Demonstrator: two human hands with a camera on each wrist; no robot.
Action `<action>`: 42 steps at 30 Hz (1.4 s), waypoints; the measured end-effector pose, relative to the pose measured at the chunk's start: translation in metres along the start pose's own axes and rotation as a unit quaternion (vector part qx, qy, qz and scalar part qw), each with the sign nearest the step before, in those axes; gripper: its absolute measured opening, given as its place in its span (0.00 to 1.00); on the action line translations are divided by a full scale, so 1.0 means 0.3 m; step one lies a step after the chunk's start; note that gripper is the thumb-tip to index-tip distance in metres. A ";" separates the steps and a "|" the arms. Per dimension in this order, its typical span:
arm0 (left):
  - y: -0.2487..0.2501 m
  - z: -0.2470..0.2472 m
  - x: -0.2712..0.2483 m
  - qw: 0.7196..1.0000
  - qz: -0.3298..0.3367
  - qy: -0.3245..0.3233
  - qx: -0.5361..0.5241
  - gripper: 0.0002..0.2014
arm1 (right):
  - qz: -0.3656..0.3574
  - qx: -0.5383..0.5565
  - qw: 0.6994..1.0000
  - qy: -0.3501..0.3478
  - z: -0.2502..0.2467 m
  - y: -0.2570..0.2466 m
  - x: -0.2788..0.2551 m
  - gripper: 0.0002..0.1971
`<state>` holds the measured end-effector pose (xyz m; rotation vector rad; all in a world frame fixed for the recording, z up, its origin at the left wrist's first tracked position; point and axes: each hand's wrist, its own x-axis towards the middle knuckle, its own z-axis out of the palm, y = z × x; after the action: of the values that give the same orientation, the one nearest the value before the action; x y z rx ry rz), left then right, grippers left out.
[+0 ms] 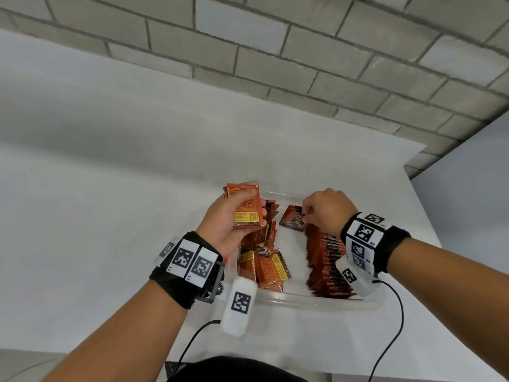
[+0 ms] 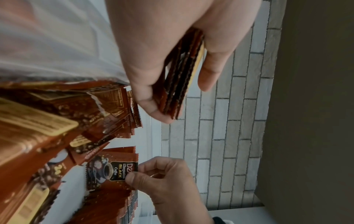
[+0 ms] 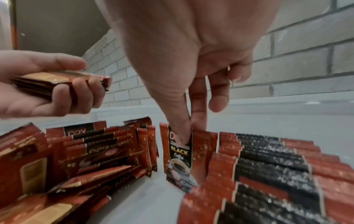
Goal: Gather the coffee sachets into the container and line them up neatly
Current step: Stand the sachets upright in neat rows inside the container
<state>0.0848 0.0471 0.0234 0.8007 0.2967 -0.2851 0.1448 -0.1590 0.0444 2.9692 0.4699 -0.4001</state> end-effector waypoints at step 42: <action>-0.028 0.079 -0.015 0.988 -0.012 -0.117 0.097 0.17 | -0.054 0.419 0.904 0.058 -0.107 -0.080 -0.206 0.19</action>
<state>0.0811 0.0248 0.0351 0.9465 0.0587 -0.4324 0.0883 -0.1492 0.0907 3.8297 0.5929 -0.5514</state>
